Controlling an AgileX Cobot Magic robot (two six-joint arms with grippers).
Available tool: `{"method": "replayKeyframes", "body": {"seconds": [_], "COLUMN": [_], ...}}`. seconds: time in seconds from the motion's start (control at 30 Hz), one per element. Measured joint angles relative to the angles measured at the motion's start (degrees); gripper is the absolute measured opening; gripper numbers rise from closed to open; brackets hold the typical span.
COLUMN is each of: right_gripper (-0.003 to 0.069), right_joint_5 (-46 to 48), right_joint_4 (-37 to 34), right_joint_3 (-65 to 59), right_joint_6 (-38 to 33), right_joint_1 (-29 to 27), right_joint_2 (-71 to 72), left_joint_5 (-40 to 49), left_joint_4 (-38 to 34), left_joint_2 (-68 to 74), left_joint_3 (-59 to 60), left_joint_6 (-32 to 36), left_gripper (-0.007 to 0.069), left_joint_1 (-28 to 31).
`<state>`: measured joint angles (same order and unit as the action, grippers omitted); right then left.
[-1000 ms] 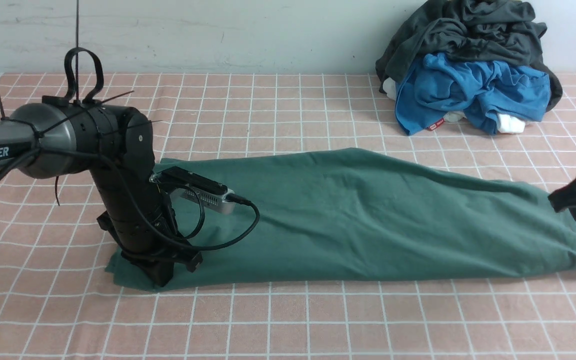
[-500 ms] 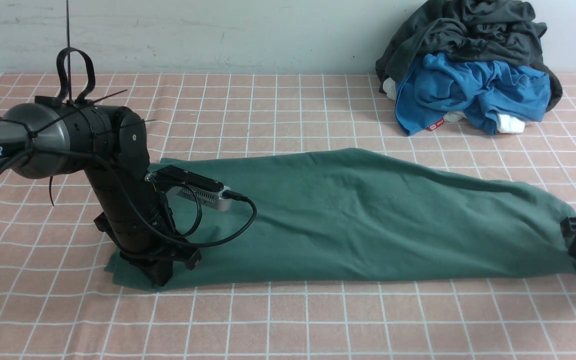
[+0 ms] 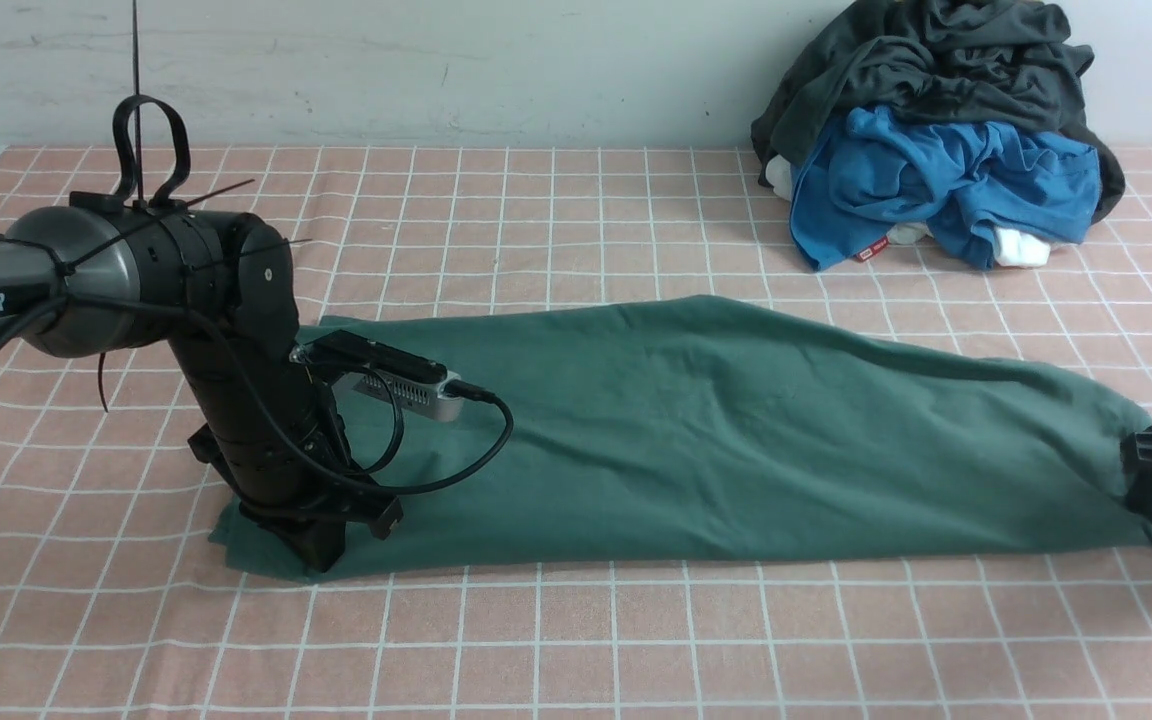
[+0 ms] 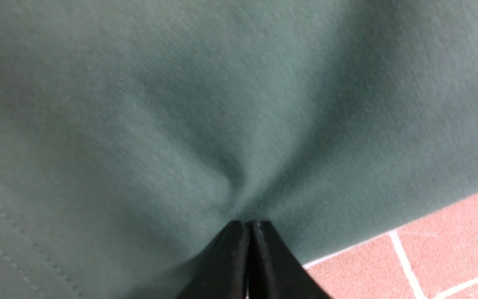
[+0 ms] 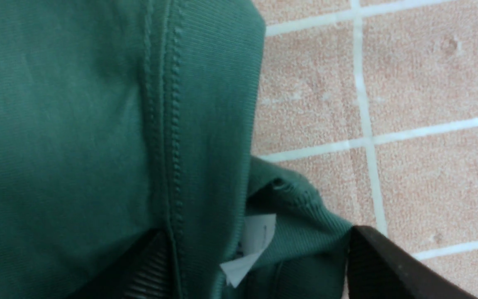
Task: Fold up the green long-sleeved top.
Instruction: Use the right arm to clamp the right edge of the fabric, then use the right arm to drag the right edge of the fabric to the left and folds it over the left edge
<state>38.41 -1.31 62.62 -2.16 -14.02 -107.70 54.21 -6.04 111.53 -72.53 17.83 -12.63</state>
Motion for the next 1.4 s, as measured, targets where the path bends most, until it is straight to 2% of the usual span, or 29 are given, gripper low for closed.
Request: {"method": "replayKeyframes", "body": {"seconds": [0.07, 0.1, 0.13, 0.17, 0.2, 0.23, 0.3, 0.47, 0.63, 0.7, 0.8, 0.97, 1.03, 1.1, 1.17, 1.2, 1.27, 1.4], "right_gripper": [0.04, 0.039, 0.0274, 0.0224, 0.0211, 0.0111, 0.0052, 0.0053, 0.0053, 0.0053, 0.0053, 0.0053, 0.0053, 0.0053, 0.0053, 0.0053, 0.0053, 0.0053], "right_joint_5": [0.0, 0.0, 0.0, 0.0, 0.0, 0.1, 1.5, 3.9, 8.1, 8.8, 9.6, 9.9, 9.7, 8.9, 8.2, 6.8, 4.7, 1.9], "right_joint_4": [-0.1, -0.1, -0.1, -0.1, -0.1, 0.1, 0.6, 3.2, 11.0, 10.8, 7.4, -1.3, -3.2, -5.5, -6.2, -7.3, -9.3, -13.5], "right_joint_3": [0.0, 0.0, 0.0, 0.0, 0.0, 0.1, 0.8, 3.6, 10.0, 12.2, 16.1, 21.4, 22.6, 24.6, 25.6, 26.9, 28.6, 32.1], "right_joint_6": [-0.6, -0.7, -2.0, -2.6, -2.8, -4.1, -5.3, -5.3, -0.2, 0.4, -1.6, -10.1, -11.2, -12.3, -12.4, -12.4, -12.2, -10.9], "right_joint_1": [0.5, 0.6, 1.3, 1.5, 1.6, 2.1, 2.1, 2.2, 2.4, 2.8, 6.3, 20.0, 24.1, 33.3, 37.4, 41.4, 45.4, 50.1], "right_joint_2": [0.0, 0.0, 0.0, 0.0, 0.1, 0.5, 2.1, 6.8, 16.0, 18.4, 21.7, 21.8, 20.5, 16.5, 13.5, 9.7, 4.5, -4.0], "left_joint_5": [0.0, 0.0, 0.0, 0.0, 0.0, 0.0, 0.1, 1.3, 3.4, 3.9, 4.5, 6.9, 7.9, 10.7, 12.2, 13.7, 15.0, 16.3], "left_joint_4": [0.0, 0.0, 0.0, 0.0, 0.0, 0.0, 0.2, 1.8, 3.6, 3.7, 3.4, 1.0, 0.5, 0.4, 0.4, 0.3, 0.2, -0.2], "left_joint_2": [0.0, 0.0, -0.1, 0.0, 0.0, -0.1, -0.7, -4.3, -18.5, -22.7, -29.5, -37.0, -38.6, -41.7, -43.1, -44.7, -46.7, -51.1], "left_joint_3": [0.0, 0.0, 0.0, 0.0, 0.0, 0.0, -0.1, -1.6, -2.9, -2.9, -2.9, -2.9, -2.9, -2.9, -2.9, -2.9, -2.8, -0.1], "left_joint_6": [0.0, 0.0, 0.0, 0.0, 0.0, 0.0, 0.1, 0.1, 0.1, 0.1, 0.1, 0.1, 0.1, 0.1, 0.1, 0.1, 0.1, -0.1], "left_gripper": [-0.0003, -0.0003, -0.0003, -0.0003, -0.0003, -0.0003, -0.0003, -0.0003, -0.0003, -0.0003, -0.0003, -0.0003, -0.0003, -0.0003, -0.0003, -0.0003, -0.0003, -0.0003], "left_joint_1": [0.0, 0.0, 0.0, 0.0, 0.0, 0.0, 0.0, 0.0, 0.1, 0.1, 0.1, 0.1, 0.1, 0.1, 0.1, 0.1, 0.1, 0.1]}}
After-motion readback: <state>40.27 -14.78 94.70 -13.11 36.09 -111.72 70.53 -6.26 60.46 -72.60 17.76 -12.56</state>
